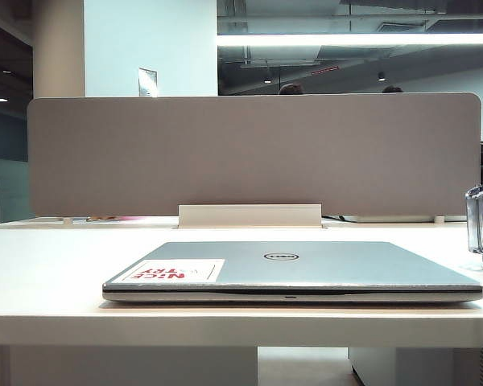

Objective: Pick up the water cup and place it on the side of the laptop away from you.

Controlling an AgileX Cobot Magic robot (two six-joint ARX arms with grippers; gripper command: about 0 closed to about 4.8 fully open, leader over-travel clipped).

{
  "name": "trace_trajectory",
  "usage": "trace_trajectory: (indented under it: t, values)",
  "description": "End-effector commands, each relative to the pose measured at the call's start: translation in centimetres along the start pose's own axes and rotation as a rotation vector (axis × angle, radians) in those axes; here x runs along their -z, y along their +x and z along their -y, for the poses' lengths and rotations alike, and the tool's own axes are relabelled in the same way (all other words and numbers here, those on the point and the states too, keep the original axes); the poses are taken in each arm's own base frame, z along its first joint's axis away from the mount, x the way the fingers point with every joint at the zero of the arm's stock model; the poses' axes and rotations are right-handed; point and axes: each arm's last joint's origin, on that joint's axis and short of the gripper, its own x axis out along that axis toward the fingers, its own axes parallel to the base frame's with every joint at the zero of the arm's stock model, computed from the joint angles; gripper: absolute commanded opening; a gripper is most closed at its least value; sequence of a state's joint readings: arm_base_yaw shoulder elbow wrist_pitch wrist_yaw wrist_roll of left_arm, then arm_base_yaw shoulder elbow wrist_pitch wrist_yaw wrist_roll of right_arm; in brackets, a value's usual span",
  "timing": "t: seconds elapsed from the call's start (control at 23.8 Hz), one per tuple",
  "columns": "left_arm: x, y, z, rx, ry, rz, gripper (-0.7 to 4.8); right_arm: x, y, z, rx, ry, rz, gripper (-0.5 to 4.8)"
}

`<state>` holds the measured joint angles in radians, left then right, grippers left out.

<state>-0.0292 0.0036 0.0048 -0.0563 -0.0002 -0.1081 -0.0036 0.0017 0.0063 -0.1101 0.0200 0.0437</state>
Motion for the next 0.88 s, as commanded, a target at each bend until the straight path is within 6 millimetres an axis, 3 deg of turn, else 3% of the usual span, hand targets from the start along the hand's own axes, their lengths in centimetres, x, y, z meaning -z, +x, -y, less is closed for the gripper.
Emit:
trace_trajectory:
  t: [0.04,0.67,0.88]
  values:
    - [-0.2,-0.02,0.03,0.006,0.003,0.012,-0.05,0.02,0.04,0.01,0.003,-0.003,0.012,-0.01]
    - [-0.21,-0.02,0.04,0.006,0.003,0.014,-0.05,0.1,0.04,-0.01,0.0,0.069,0.004,-0.01]
    - [-0.22,-0.02,0.04,0.007,-0.001,0.015,-0.05,-0.07,0.02,-0.31,-0.104,0.121,0.012,-0.02]
